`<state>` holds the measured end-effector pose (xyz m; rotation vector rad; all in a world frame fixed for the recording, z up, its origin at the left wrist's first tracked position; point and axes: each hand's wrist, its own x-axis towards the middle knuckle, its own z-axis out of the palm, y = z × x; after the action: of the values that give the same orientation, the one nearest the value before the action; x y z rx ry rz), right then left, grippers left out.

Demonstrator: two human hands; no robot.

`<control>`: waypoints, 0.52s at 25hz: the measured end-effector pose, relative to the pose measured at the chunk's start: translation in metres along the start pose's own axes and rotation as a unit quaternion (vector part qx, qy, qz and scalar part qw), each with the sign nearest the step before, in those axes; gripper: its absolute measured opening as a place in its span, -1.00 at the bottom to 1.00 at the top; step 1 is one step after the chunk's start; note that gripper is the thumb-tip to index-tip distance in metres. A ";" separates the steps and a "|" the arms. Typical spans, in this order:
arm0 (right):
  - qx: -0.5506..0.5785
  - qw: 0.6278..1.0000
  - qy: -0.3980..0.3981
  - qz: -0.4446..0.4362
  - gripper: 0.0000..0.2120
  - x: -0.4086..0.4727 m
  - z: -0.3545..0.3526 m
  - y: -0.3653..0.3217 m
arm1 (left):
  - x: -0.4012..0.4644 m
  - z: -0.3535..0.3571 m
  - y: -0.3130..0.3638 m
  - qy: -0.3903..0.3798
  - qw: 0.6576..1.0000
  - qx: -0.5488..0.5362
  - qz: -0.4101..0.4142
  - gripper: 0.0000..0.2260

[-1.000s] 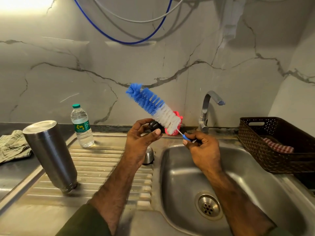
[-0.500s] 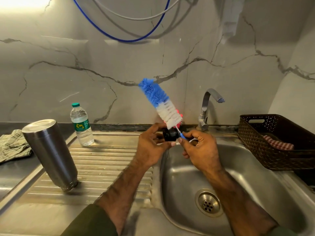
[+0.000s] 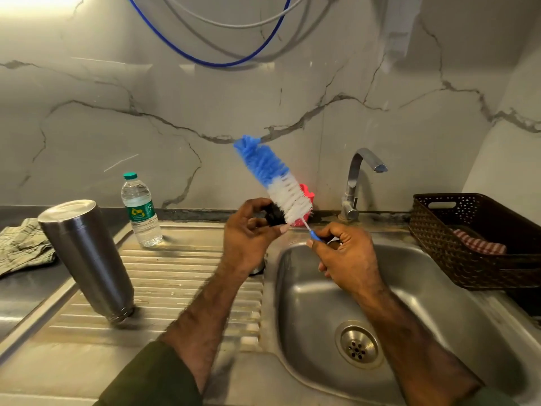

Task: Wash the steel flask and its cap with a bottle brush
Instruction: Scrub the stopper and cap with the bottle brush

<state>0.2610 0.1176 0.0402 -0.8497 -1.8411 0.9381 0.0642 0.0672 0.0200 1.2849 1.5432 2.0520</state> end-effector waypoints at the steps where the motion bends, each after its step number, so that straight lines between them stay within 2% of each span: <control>1: -0.001 1.000 0.001 0.002 -0.89 0.001 0.000 0.000 | 0.000 0.001 -0.001 -0.002 1.000 0.008 0.008 -0.50; 6: -0.033 0.996 -0.066 0.050 -0.85 -0.003 -0.001 0.001 | 0.015 -0.026 0.000 0.105 0.994 -0.038 -0.018 -0.56; 11: 0.003 0.999 -0.007 0.035 -0.88 0.000 -0.001 0.001 | 0.001 -0.013 -0.001 -0.027 0.999 -0.022 -0.012 -0.49; 13: 0.000 0.999 -0.007 0.039 -0.88 0.002 -0.004 0.002 | 0.005 -0.019 -0.001 -0.029 0.999 -0.027 -0.011 -0.48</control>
<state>0.2645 0.1213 0.0404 -0.9218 -1.8305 0.9943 0.0463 0.0586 0.0206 1.2897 1.4614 2.0097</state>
